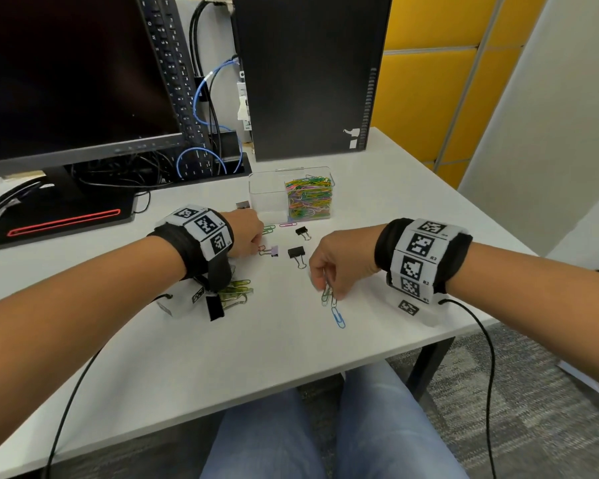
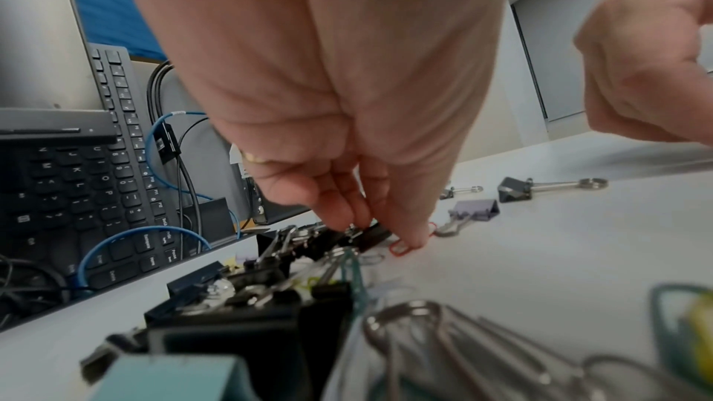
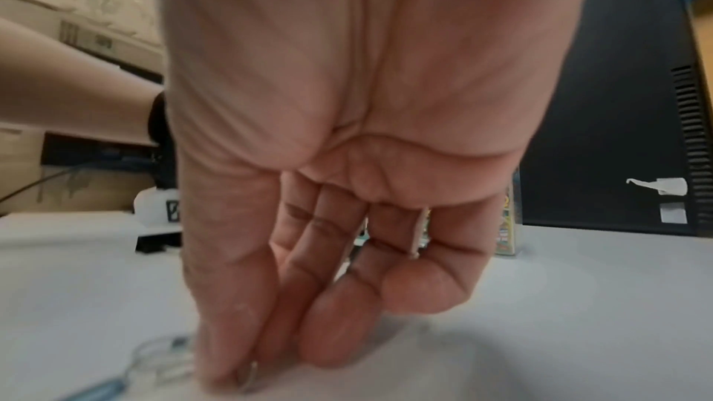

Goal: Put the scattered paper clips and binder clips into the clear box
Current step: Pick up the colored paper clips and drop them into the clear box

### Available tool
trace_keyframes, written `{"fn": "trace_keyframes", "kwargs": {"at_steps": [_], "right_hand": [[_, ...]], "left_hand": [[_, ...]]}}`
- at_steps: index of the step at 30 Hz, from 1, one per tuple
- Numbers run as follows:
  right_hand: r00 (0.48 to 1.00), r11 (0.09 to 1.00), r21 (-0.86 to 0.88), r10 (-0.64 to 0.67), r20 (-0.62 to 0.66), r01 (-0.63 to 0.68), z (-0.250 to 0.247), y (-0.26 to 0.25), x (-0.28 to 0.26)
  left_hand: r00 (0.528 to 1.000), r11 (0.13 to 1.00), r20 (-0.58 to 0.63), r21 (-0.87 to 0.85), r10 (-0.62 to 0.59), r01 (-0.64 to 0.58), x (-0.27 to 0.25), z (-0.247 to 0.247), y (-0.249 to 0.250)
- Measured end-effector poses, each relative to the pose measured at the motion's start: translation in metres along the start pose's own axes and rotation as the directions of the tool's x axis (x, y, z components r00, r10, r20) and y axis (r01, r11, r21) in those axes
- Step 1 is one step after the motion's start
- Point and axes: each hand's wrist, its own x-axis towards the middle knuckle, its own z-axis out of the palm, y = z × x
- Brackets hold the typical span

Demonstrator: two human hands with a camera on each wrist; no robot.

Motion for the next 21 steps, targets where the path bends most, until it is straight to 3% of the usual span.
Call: {"fn": "trace_keyframes", "kwargs": {"at_steps": [5,11,17,21], "right_hand": [[0.999,0.999,-0.045,-0.011,-0.035,0.01,0.002,-0.001,-0.002],[0.998,0.998,-0.063,0.017,-0.063,-0.021,0.007,0.002,-0.003],[0.996,0.997,-0.064,0.037,-0.08,-0.042,0.008,0.001,0.001],[0.992,0.995,-0.082,0.048,-0.113,-0.057,0.002,-0.001,0.008]], "left_hand": [[1.0,1.0,-0.012,-0.02,0.022,-0.022,-0.008,0.0,0.004],[0.985,0.982,-0.152,-0.151,0.086,-0.109,-0.027,-0.009,0.005],[0.994,0.984,0.022,-0.146,0.105,-0.101,-0.046,0.0,-0.004],[0.993,0.981,0.046,-0.166,0.109,-0.1,-0.05,0.006,-0.007]]}}
